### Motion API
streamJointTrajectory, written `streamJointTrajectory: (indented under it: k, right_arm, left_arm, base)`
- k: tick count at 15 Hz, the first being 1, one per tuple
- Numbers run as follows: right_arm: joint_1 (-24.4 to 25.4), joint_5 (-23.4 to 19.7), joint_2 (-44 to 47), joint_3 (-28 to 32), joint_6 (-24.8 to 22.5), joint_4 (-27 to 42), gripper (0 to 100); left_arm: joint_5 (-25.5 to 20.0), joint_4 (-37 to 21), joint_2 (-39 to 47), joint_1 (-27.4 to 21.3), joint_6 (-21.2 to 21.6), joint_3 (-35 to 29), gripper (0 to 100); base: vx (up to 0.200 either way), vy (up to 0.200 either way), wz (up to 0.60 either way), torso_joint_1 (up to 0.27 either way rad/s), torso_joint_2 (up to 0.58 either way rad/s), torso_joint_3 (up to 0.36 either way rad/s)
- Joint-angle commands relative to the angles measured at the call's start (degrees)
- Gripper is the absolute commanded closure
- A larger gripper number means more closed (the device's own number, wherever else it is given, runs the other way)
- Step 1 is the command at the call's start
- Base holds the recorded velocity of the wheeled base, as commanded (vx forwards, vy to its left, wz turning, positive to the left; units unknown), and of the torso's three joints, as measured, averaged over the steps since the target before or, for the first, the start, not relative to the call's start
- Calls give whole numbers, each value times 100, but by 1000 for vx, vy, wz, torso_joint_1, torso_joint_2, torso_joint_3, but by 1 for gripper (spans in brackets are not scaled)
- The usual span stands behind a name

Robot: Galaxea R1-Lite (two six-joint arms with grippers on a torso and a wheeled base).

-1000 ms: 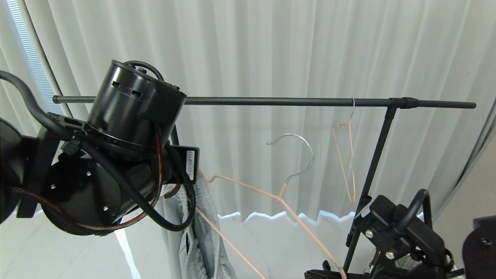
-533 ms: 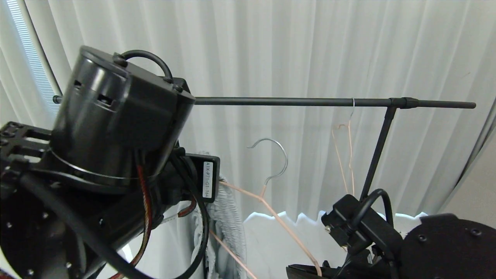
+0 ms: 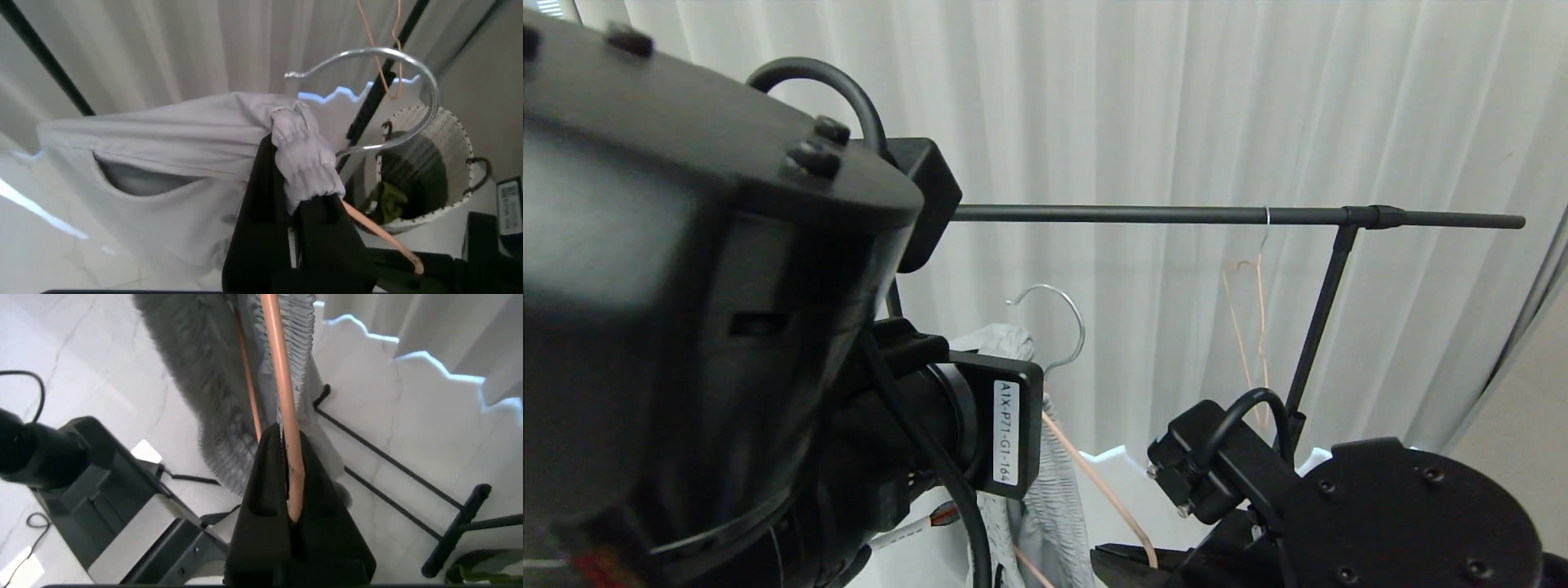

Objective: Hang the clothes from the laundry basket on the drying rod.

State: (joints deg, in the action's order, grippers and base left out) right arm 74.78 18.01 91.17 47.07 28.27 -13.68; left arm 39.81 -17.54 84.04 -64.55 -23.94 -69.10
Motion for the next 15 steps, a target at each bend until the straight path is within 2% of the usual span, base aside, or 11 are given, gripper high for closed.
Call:
streamJointTrajectory:
  k: [1, 5, 7, 12, 13, 15]
  right_arm:
    - [2, 72, -38, 4, 3, -30, 100]
    - [55, 572, -240, -13, 12, -188, 100]
    - [107, 687, -267, -31, -6, -513, 100]
    - [230, 924, -293, -31, -261, -821, 100]
    - [222, 994, -293, -31, -384, -996, 100]
    - [222, 1082, -302, -49, -551, -1190, 100]
  left_arm:
    - [0, -4, -37, 109, -5, 37, 100]
    - [26, -4, -266, 285, 4, 309, 100]
    - [18, -4, -283, 250, 4, 335, 100]
    - [18, -4, -345, 21, -5, 344, 100]
    - [26, -4, -380, 21, 4, 371, 0]
    - [35, -4, -468, 21, 4, 406, 0]
  base:
    - [0, 0, 0, 0, 0, 0]
    - [0, 0, 0, 0, 0, 0]
    - [0, 0, 0, 0, 0, 0]
    - [0, 0, 0, 0, 0, 0]
    - [0, 0, 0, 0, 0, 0]
    - [0, 0, 0, 0, 0, 0]
